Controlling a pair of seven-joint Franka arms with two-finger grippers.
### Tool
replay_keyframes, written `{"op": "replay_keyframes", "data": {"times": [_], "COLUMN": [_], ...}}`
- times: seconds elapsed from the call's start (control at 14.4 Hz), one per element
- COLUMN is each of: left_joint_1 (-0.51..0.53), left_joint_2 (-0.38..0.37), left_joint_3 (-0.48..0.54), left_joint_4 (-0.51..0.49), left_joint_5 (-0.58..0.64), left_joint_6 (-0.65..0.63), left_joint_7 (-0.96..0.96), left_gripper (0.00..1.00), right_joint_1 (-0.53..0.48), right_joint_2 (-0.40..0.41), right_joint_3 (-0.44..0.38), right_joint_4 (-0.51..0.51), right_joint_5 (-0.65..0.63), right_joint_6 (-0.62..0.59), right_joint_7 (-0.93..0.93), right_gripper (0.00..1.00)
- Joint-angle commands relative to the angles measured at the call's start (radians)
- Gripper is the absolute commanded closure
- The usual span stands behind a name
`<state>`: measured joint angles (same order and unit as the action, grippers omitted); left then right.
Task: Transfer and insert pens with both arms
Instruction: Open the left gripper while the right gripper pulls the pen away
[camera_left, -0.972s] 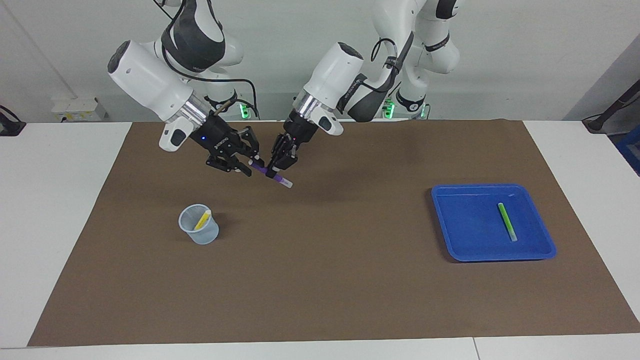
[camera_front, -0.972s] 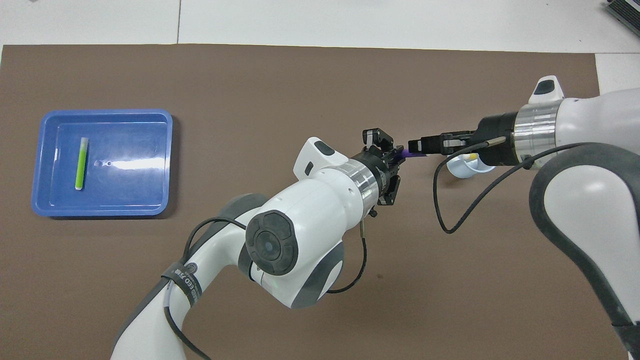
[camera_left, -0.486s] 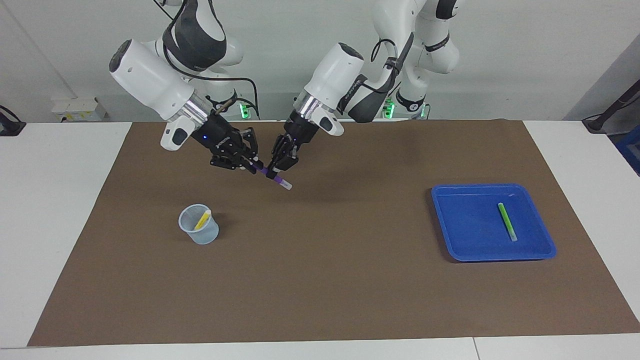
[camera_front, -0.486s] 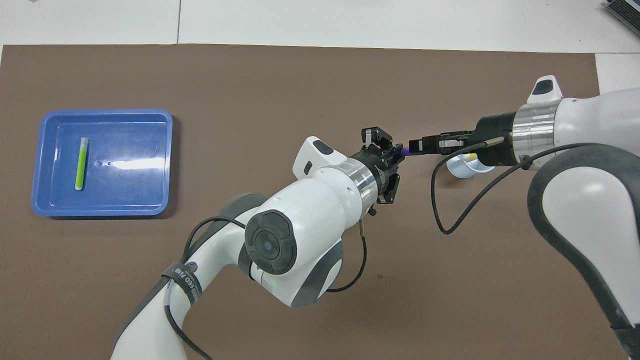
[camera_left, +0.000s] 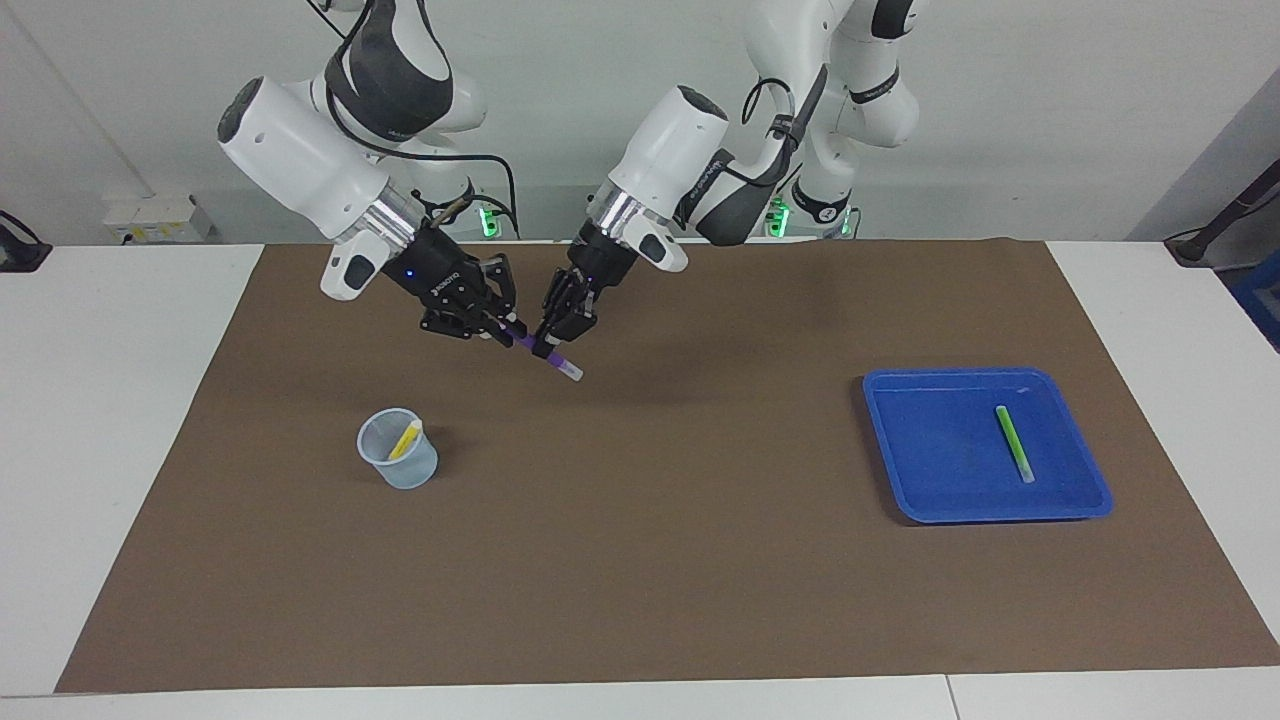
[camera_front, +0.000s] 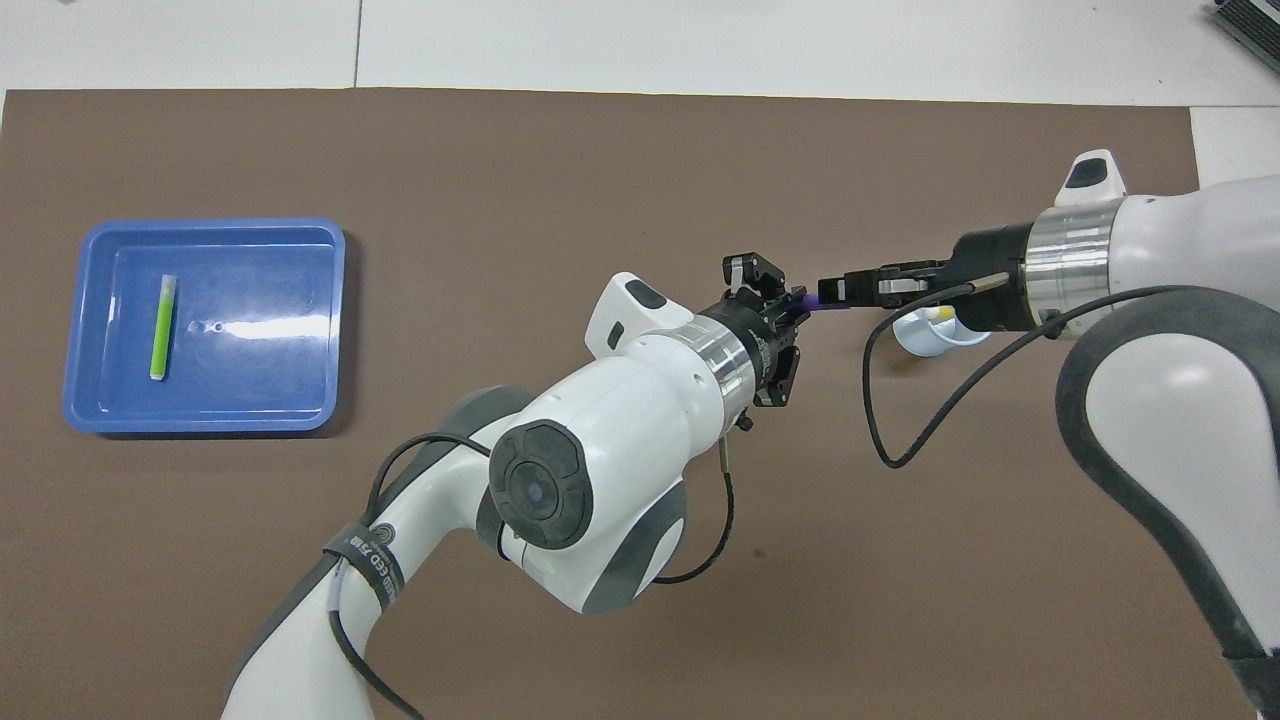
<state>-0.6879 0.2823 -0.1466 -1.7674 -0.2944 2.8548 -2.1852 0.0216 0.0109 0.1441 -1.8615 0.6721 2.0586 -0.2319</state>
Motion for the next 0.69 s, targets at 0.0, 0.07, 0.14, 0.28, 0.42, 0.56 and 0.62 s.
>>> {"op": "replay_keyframes", "data": {"times": [0.0, 0.07, 0.14, 0.28, 0.42, 0.56, 0.62], "left_joint_1": [-0.007, -0.007, -0.006, -0.001, 0.046, 0.099, 0.126], "left_joint_2": [-0.005, -0.005, -0.006, -0.015, -0.02, -0.031, -0.037], "left_joint_3": [0.012, 0.012, 0.012, 0.015, 0.019, 0.021, 0.021], "left_joint_4": [0.002, 0.002, -0.001, -0.01, -0.014, -0.009, -0.017], "left_joint_5": [0.0, 0.0, 0.0, -0.002, -0.002, -0.002, -0.002], "left_joint_6": [0.017, 0.015, 0.014, -0.009, -0.052, -0.107, -0.113], "left_joint_7": [0.012, 0.008, 0.005, 0.004, 0.005, 0.005, -0.007], "left_gripper": [0.59, 0.47, 0.38, 0.28, 0.0, 0.0, 0.0], "right_joint_1": [-0.017, -0.017, -0.017, -0.02, -0.032, -0.055, -0.063], "right_joint_2": [0.004, 0.006, 0.007, 0.011, 0.018, 0.032, 0.041], "right_joint_3": [-0.001, -0.001, 0.0, -0.001, -0.003, -0.003, -0.003], "right_joint_4": [0.008, 0.01, 0.015, 0.025, 0.048, 0.088, 0.106], "right_joint_5": [-0.029, -0.051, -0.087, -0.143, -0.218, -0.317, -0.375], "right_joint_6": [-0.011, -0.011, -0.014, -0.034, -0.061, -0.109, -0.132], "right_joint_7": [0.019, 0.019, 0.019, 0.019, 0.019, 0.019, 0.019], "right_gripper": [1.0, 1.0, 1.0, 1.0, 1.0, 1.0, 1.0]}}
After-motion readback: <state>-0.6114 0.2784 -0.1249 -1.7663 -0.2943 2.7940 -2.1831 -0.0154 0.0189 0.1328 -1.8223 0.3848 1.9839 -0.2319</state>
